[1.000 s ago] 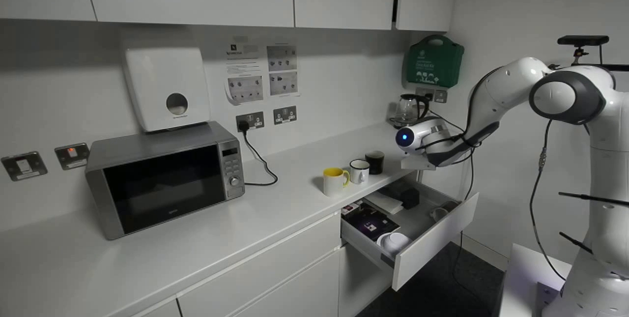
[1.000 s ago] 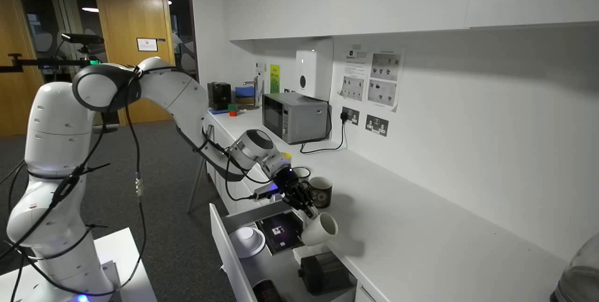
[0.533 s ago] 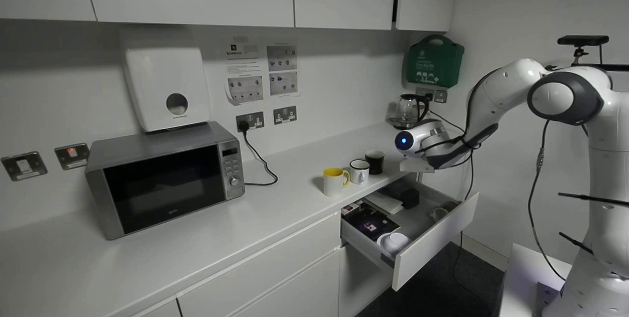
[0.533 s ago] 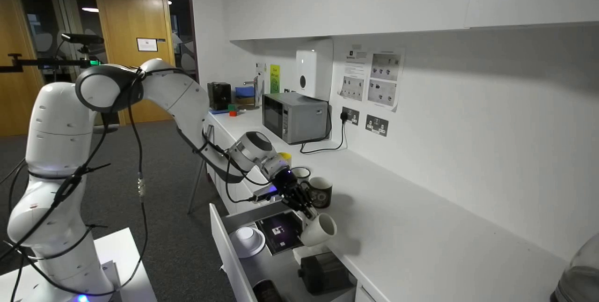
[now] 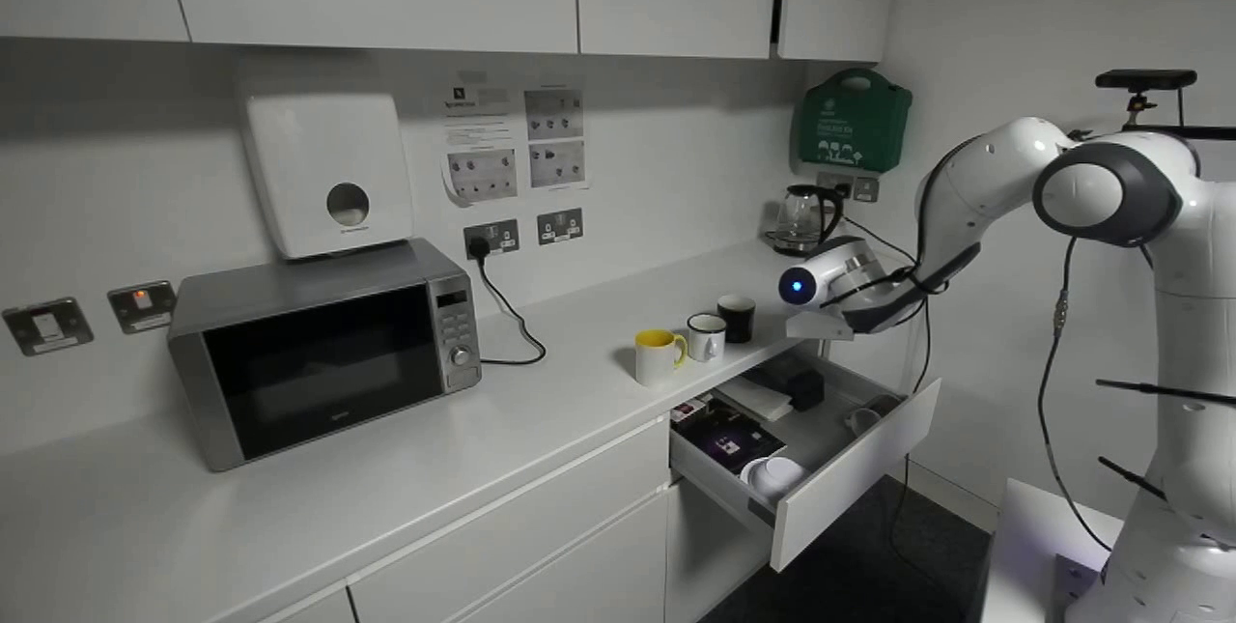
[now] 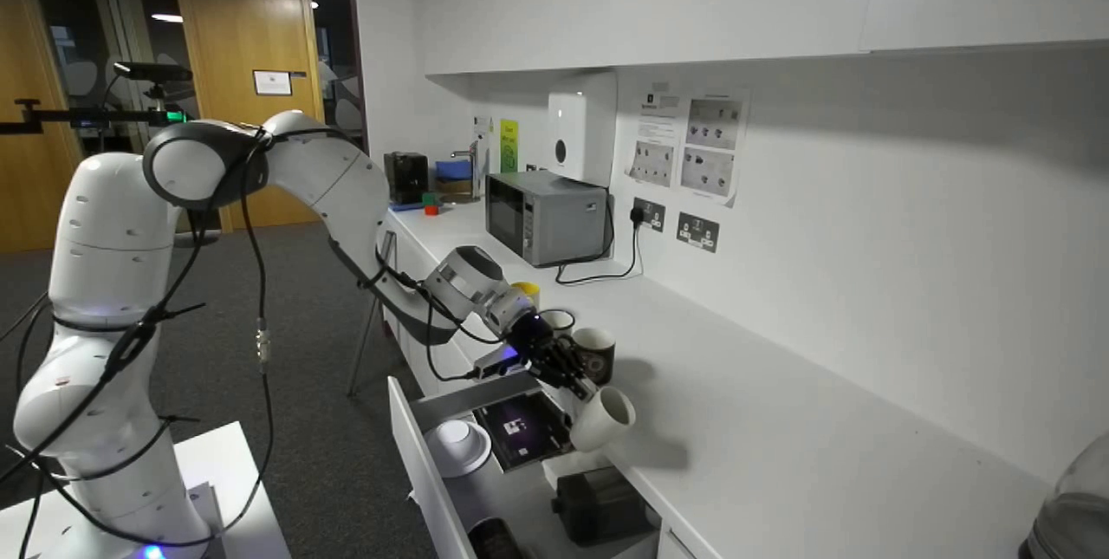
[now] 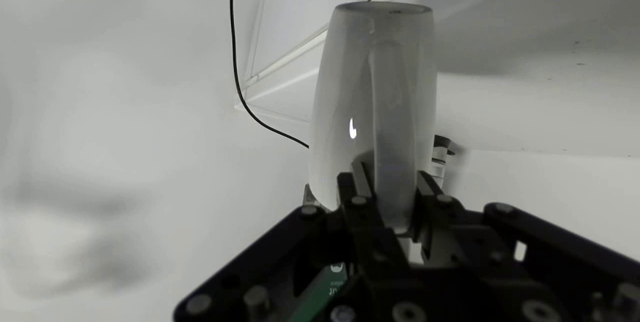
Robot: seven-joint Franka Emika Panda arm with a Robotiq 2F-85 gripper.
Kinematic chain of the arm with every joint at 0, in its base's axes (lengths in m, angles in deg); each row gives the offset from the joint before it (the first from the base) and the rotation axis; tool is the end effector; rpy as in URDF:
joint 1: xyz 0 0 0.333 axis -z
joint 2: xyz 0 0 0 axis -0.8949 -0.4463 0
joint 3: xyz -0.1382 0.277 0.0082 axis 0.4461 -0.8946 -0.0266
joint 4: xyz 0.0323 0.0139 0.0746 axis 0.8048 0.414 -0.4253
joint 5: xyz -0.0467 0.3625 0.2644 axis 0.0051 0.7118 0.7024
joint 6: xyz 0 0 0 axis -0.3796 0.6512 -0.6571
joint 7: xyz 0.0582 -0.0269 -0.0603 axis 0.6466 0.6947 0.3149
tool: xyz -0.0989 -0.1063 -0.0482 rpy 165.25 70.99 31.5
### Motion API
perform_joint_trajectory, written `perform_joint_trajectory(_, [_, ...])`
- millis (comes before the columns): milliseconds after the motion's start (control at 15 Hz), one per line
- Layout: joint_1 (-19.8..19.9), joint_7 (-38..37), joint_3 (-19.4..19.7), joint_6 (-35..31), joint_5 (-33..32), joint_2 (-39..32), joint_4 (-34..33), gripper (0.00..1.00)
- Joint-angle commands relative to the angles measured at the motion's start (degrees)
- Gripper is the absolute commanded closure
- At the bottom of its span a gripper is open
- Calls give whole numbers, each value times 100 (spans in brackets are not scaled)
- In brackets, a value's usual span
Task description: Take four mugs out of the open drawer
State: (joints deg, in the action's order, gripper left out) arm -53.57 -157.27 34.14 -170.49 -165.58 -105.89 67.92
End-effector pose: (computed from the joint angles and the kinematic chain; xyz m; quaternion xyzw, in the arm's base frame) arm 0.6027 -0.2805 0.2434 0.6789 -0.4790 0.3856 0.4012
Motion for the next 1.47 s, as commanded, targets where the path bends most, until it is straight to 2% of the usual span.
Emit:
perform_joint_trajectory(0, [66,-383,63,-46,-676,63,21,95])
perform_joint_trajectory(667, [400,-1467,65,-475,-2225,-121,-95,95])
perform_joint_trajectory(1400, [417,-2270,-114,-440,-3854,-169,-71,95])
